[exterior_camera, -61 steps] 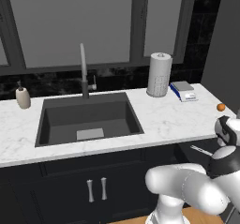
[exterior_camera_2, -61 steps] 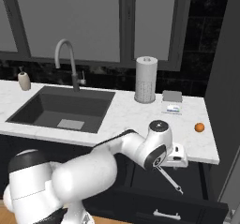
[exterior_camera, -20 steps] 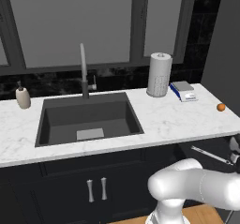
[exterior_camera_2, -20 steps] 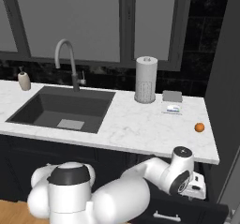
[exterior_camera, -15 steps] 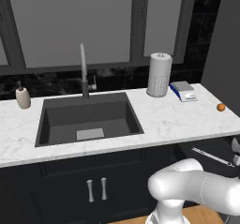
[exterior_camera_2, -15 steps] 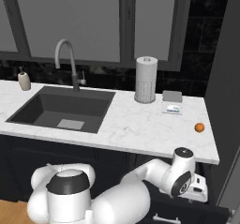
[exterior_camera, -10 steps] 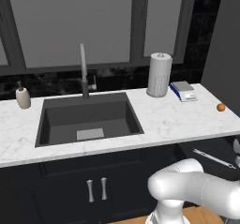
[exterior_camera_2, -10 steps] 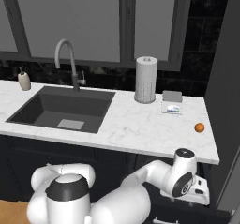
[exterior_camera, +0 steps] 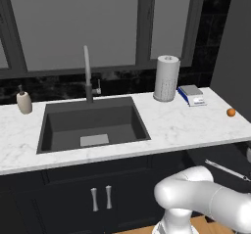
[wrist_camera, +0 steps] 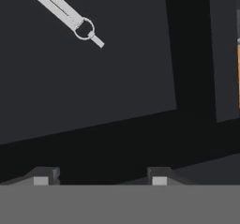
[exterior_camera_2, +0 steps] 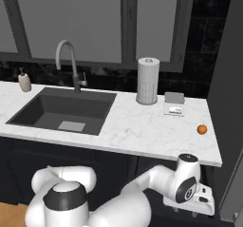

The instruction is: Pick the tongs from the drawer and place it on the counter.

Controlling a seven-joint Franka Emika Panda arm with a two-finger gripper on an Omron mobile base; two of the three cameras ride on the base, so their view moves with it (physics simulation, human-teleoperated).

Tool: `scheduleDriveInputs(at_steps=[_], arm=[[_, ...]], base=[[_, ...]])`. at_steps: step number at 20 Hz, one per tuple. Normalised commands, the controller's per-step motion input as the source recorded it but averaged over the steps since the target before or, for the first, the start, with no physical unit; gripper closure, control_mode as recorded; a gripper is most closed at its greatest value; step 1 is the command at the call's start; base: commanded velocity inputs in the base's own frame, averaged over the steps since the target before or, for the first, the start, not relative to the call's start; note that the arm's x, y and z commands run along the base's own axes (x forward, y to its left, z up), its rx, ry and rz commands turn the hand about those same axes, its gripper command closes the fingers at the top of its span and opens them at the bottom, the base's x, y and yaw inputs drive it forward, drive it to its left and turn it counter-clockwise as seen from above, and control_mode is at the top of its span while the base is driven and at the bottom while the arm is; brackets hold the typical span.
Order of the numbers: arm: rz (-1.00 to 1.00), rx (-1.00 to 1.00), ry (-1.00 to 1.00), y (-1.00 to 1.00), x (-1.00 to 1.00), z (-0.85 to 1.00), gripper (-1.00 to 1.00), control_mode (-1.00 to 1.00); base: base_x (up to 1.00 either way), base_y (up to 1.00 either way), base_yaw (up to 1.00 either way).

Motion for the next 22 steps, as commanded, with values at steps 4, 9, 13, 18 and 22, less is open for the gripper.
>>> scheduleDriveInputs(at_steps=[4, 9, 13, 18, 22], arm=[[0.00, 0.00, 0.01, -0.20, -0.89, -0.61, -1.00, -1.00], [0.00, 0.00, 0.00, -0.22, -0.90, -0.63, -1.00, -1.00], [0.00, 0.00, 0.02, -0.09, -0.65, -0.52, -1.00, -1.00], [0.00, 0.00, 0.01, 0.00, -0.55, -0.42, -1.00, -1.00], [0.00, 0.00, 0.00, 0.00, -0.57, -0.37, -1.00, -1.00]], base=[[0.00, 0.00, 0.00], [0.00, 0.00, 0.00], [0.00, 0.00, 0.00], [0.00, 0.00, 0.00], [0.00, 0.00, 0.00]])
